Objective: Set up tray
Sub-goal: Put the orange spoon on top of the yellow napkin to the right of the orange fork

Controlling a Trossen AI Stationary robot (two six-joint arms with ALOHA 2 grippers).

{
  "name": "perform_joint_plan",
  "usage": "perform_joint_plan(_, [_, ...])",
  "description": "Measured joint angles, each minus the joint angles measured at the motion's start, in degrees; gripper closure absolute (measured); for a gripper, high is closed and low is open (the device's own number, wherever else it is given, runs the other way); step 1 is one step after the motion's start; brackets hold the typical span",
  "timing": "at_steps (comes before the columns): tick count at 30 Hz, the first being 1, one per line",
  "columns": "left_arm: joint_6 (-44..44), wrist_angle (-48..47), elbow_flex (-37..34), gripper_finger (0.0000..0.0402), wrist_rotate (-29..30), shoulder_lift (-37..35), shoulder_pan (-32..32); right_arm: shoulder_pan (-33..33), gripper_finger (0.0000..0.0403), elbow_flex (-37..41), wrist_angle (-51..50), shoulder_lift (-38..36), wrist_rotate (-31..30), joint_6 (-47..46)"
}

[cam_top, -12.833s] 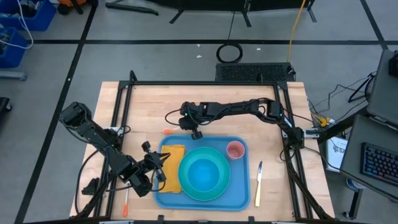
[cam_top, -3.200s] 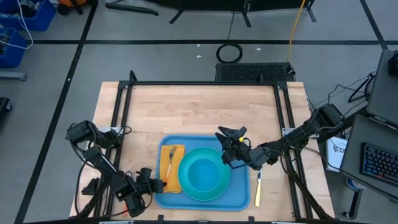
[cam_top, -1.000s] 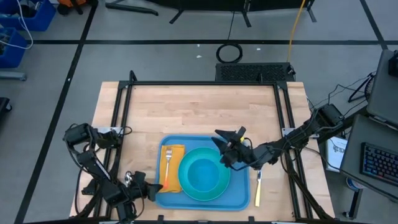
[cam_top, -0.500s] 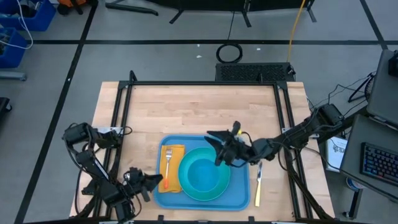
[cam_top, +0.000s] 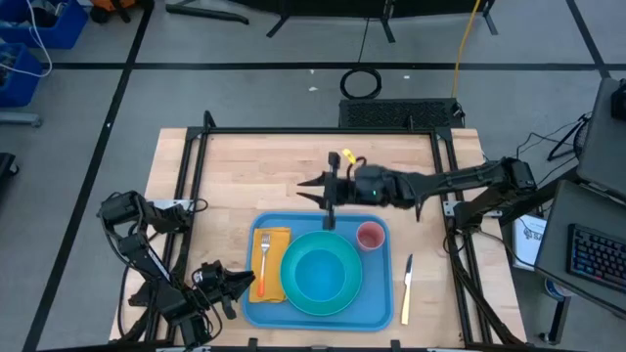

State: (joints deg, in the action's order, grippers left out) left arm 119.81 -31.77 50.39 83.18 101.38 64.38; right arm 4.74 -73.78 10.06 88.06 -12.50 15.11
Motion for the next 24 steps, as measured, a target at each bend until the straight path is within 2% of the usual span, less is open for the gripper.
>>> perform_joint_plan(3, [-0.16, -0.13, 0.0, 0.0316, 1.04, 0.0, 0.0, -3.64, 0.0323, 0.0, 1.69, 0.03, 9.14, -6.16])
perform_joint_plan(7, [-0.87, -0.3, 0.0, 0.0316, 2.38, 0.0, 0.0, -9.73, 0.0324, -0.84, 0.82, 1.22, 30.05, -18.48])
perform_joint_plan(8, [-1.08, -0.3, 0.0, 0.0316, 2.21, 0.0, 0.0, -11.01, 0.0324, -1.05, 0.37, 1.66, 33.59, -21.15])
perform_joint_plan(11, [-1.22, -0.86, 0.0, 0.0316, 0.61, 0.0, 0.0, -13.26, 0.0324, -0.88, -0.15, 2.95, 37.87, -23.69])
perform_joint_plan(14, [-1.27, -1.25, 0.0, 0.0316, 0.44, 0.0, 0.0, -14.94, 0.0324, -2.08, -1.36, 4.45, 46.22, -26.84])
perform_joint_plan(16, [-2.18, -1.36, 0.0, 0.0316, 0.43, 0.0, 0.0, -15.52, 0.0324, -2.47, -1.31, 5.76, 46.75, -28.9])
perform_joint_plan(20, [-2.11, -1.26, 0.0, 0.0316, 1.01, 0.0, -0.44, -15.34, 0.0324, -2.44, -0.89, 7.42, 38.3, -27.28])
perform_joint_plan(24, [0.86, -1.09, 0.0, 0.0316, -0.17, 0.0, -1.61, -14.74, 0.0323, -2.45, 0.0, 7.51, 36.71, -26.78])
